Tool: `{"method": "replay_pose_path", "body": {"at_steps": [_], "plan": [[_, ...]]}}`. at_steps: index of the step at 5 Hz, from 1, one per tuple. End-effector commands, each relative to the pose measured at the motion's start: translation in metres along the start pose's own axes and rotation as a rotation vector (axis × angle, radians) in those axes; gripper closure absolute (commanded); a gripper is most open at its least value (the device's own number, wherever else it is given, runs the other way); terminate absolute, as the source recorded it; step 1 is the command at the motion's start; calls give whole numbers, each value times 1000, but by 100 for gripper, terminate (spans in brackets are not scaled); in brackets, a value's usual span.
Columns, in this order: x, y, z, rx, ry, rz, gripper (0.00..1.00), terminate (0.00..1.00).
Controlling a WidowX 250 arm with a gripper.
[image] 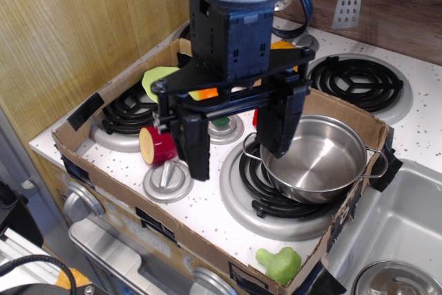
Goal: Take carrot off plate
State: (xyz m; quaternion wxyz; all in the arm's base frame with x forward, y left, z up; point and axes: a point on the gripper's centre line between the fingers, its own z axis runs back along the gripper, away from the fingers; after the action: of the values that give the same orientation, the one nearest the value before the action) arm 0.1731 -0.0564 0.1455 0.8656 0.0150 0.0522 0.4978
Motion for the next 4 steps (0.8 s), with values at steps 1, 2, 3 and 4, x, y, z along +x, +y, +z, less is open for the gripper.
{"method": "replay_pose_path", "body": {"at_steps": [1,2,3,4], "plan": [[0,0,0,0,0,0,0,0],[7,-10,-3,29,2,20,0,0],[24,-28,-4,68,21,-9,0,0],[47,-46,-4,113,29,-63,0,0]]}}
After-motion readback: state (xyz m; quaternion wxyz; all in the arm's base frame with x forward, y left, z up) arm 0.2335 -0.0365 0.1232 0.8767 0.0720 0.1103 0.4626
